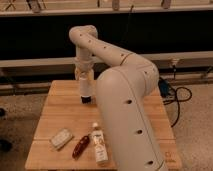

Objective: Place the ceramic cup over the eraser

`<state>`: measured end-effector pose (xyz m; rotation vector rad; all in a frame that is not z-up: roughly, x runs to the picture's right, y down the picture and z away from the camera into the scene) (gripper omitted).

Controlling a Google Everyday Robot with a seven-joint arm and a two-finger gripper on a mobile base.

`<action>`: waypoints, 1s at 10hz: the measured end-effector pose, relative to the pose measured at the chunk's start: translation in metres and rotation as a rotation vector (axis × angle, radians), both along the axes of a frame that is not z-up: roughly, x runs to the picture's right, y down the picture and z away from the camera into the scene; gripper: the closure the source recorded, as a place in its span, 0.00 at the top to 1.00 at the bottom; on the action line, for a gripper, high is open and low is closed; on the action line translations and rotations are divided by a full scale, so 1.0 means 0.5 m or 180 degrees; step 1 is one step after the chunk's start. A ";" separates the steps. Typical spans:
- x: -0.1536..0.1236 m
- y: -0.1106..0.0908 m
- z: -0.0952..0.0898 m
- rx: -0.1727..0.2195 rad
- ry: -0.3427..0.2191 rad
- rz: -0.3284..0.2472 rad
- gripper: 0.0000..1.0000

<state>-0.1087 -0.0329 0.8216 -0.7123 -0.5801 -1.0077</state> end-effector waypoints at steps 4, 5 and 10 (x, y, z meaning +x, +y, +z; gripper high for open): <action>-0.002 0.066 0.040 -0.0145 -0.0059 0.0015 0.12; -0.006 0.076 0.048 -0.0128 -0.0085 0.0037 0.20; -0.022 0.117 0.101 -0.0034 -0.0180 0.0169 0.72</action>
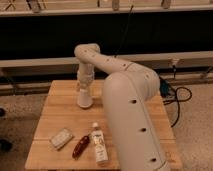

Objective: Place the ceramic cup over the eraser

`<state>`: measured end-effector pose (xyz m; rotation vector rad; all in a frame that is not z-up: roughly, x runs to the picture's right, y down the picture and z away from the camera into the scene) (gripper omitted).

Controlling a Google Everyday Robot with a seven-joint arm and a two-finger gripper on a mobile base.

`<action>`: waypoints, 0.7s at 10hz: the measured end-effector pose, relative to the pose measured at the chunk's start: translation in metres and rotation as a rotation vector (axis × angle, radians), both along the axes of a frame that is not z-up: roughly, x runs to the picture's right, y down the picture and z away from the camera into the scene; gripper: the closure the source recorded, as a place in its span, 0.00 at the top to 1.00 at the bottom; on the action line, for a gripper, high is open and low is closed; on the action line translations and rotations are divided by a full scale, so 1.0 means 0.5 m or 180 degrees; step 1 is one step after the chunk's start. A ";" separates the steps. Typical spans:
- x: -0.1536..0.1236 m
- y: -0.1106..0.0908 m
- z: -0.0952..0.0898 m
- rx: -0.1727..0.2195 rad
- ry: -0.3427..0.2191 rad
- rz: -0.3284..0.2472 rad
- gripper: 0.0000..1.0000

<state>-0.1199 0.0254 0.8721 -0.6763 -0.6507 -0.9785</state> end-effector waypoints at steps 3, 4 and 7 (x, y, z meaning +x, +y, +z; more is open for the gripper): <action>-0.001 -0.003 0.001 0.0048 -0.0024 0.0039 0.80; 0.007 -0.015 -0.013 0.0036 -0.0009 0.0037 0.80; 0.019 -0.050 -0.059 0.0052 0.0016 0.0055 0.80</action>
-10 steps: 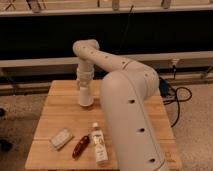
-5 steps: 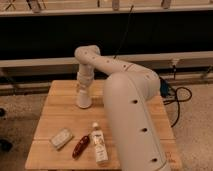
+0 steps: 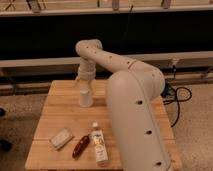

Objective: Place the ceramic cup over the eraser

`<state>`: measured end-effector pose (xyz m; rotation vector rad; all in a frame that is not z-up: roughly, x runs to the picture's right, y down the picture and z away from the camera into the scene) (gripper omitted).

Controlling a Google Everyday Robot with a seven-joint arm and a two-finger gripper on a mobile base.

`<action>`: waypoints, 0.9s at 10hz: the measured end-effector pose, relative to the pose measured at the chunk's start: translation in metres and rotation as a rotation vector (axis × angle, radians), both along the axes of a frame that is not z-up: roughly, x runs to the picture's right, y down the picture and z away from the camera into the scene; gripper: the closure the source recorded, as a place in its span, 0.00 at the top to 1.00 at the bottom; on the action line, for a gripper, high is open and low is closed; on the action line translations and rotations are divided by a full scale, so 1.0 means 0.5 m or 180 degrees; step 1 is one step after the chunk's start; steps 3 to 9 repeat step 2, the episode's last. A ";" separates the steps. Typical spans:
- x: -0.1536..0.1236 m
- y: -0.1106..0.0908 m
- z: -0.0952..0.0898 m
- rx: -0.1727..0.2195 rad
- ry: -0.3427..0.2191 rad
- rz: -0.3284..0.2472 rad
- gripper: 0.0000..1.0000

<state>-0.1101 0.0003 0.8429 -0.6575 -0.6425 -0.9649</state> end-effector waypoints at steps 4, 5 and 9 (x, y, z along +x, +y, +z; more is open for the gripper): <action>0.000 -0.001 0.000 0.0004 0.0004 0.0003 0.80; 0.000 -0.001 0.000 0.0004 0.0004 0.0003 0.80; 0.000 -0.001 0.000 0.0004 0.0004 0.0003 0.80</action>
